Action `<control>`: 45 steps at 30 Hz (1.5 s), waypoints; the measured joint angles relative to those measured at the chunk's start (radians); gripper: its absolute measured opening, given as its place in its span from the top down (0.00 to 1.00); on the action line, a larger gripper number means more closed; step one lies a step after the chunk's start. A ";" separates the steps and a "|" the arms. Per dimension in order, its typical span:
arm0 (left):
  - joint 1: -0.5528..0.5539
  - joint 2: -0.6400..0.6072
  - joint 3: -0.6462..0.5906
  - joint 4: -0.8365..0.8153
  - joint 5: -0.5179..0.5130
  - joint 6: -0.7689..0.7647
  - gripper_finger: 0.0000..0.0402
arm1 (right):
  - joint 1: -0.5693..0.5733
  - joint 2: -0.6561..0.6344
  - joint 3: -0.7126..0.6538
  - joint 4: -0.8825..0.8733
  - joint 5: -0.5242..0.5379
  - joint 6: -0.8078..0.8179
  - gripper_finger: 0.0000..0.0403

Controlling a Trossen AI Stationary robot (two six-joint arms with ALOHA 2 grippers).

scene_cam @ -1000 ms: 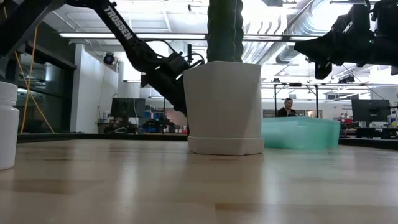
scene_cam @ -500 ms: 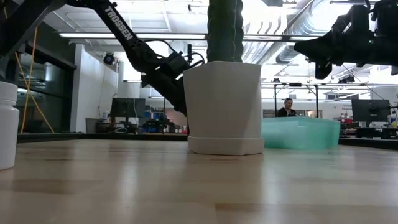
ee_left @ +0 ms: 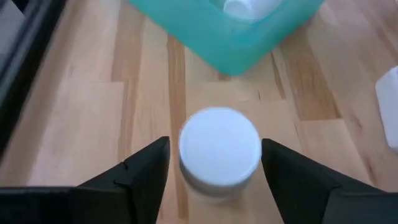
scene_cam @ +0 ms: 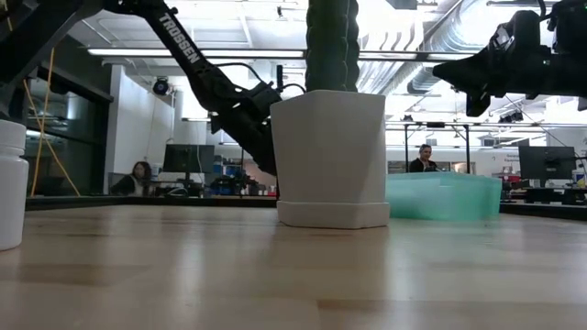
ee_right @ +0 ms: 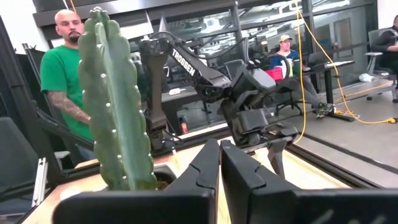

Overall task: Pick and place pill bottles into a basket
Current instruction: Put the white medicine bottle into the blue bin

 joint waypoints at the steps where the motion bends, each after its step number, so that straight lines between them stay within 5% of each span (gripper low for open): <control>1: 0.000 0.001 -0.001 -0.007 -0.001 0.000 0.31 | 0.000 0.000 0.000 0.000 0.000 0.000 0.99; 18: -0.005 0.005 0.000 0.037 -0.013 -0.085 0.50 | 0.000 0.000 0.000 0.000 -0.001 0.000 1.00; 29: -0.004 -0.003 0.000 0.039 -0.035 -0.205 0.51 | 0.000 0.000 0.000 0.000 -0.001 0.000 0.99; 45: 0.025 -0.291 0.000 0.000 -0.091 -0.303 0.51 | 0.000 0.000 0.000 0.005 0.000 0.001 0.98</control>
